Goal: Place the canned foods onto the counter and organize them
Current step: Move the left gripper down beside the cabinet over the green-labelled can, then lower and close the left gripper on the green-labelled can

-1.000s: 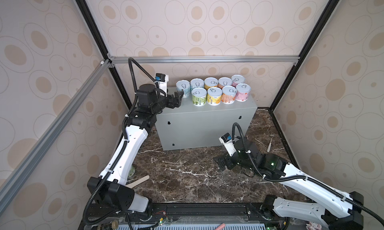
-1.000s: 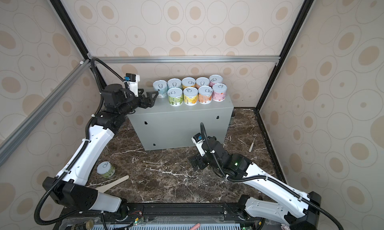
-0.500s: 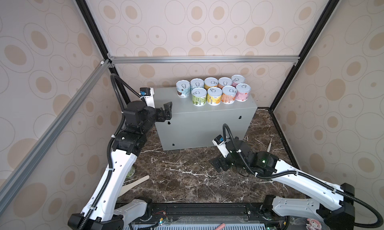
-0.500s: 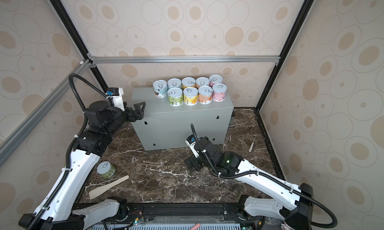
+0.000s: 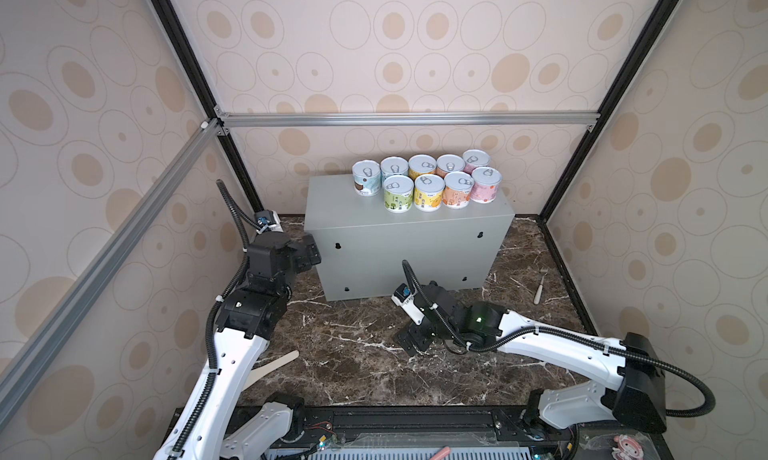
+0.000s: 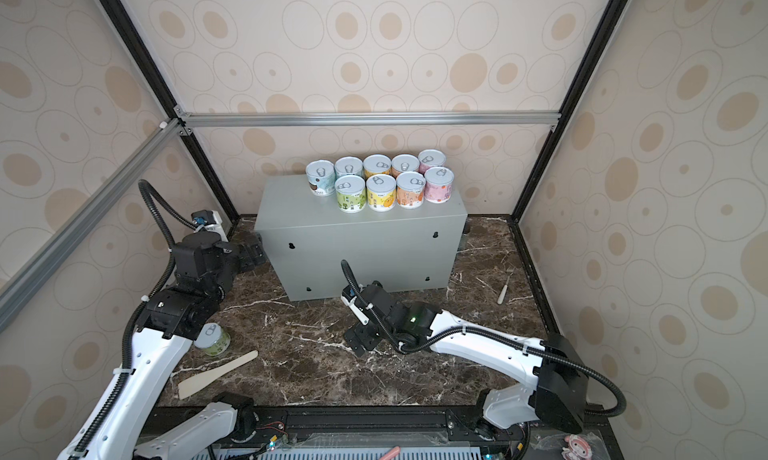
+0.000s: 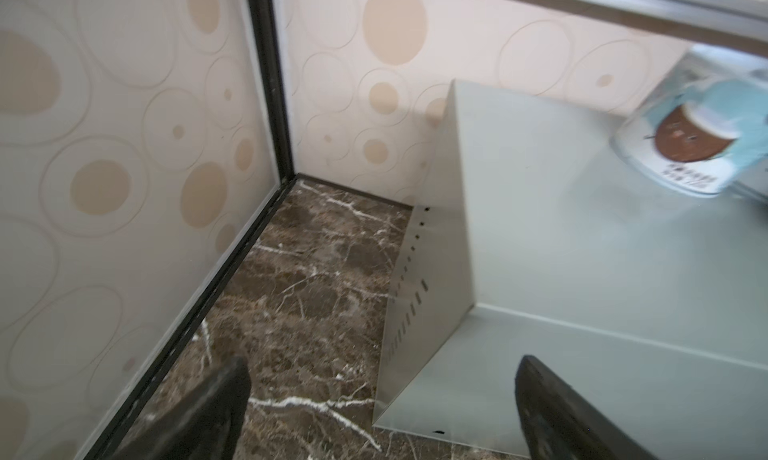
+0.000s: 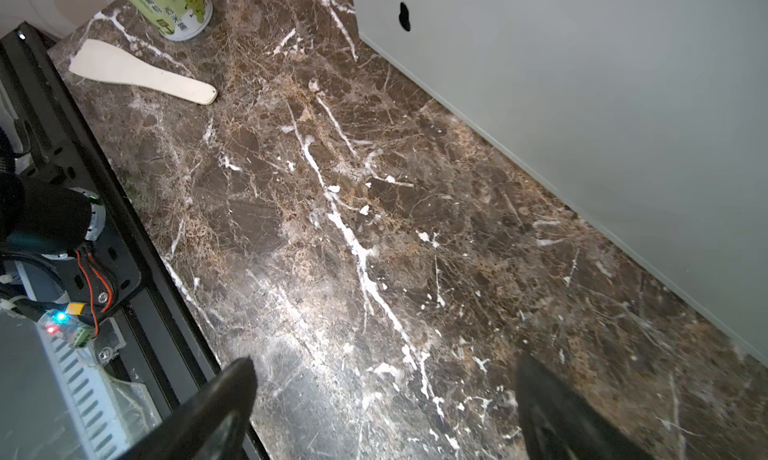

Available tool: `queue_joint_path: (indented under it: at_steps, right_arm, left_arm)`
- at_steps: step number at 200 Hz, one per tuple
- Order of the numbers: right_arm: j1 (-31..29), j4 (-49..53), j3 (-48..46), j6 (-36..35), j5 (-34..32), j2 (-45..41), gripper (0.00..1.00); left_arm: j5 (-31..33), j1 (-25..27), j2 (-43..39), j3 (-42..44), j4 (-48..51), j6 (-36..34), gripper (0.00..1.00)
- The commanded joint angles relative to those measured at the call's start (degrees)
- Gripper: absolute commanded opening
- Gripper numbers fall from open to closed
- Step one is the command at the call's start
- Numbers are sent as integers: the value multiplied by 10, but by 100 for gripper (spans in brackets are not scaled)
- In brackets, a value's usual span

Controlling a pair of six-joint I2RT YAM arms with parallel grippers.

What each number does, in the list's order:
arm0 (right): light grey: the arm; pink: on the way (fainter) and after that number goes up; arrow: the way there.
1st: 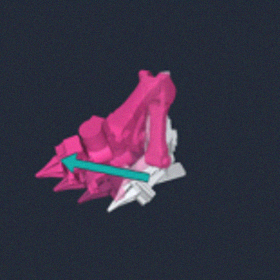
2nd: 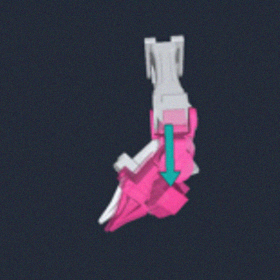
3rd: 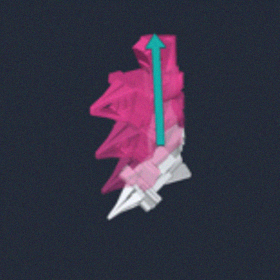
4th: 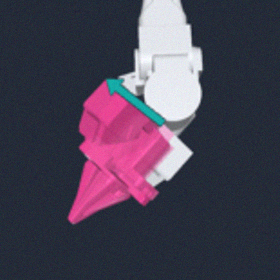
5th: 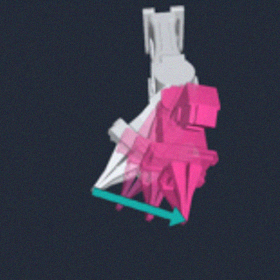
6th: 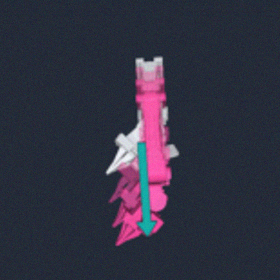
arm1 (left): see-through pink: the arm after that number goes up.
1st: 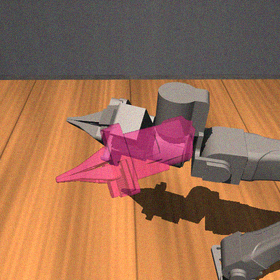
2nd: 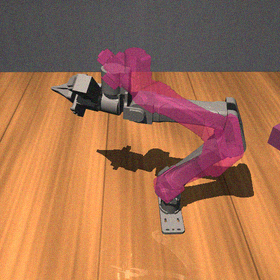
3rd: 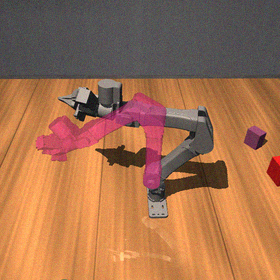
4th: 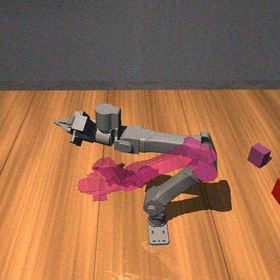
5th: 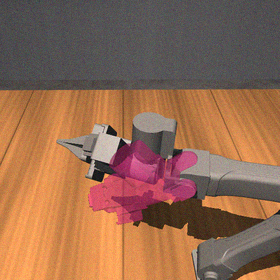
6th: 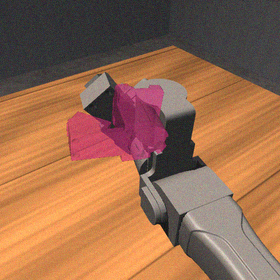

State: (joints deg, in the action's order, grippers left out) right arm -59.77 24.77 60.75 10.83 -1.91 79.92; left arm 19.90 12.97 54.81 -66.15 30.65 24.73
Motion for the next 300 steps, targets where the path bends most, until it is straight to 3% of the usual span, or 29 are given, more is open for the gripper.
queue_joint_path:
  at_steps: [1, 66, 143, 192, 249, 300]
  right_arm:
    - [-5, -29, 19, 0, 19, 26, 99]
    - [-5, -48, 27, 15, 38, 79, 99]
    - [-5, -47, 50, 15, 51, 131, 99]
    - [-5, -40, 61, 22, 61, 164, 99]
    - [-5, -30, 67, 20, 59, 184, 99]
    - [-5, -21, 78, 17, 59, 198, 99]
  left_arm:
    - [65, -8, -14, 20, 52, 60, 99]
    - [66, -54, -61, 141, 81, 178, 99]
    - [46, -124, -55, 227, 81, 227, 99]
    - [21, -192, -18, 275, 72, 268, 99]
    - [20, -236, 44, 293, 78, 333, 99]
    - [-2, -276, 64, 309, 49, 348, 99]
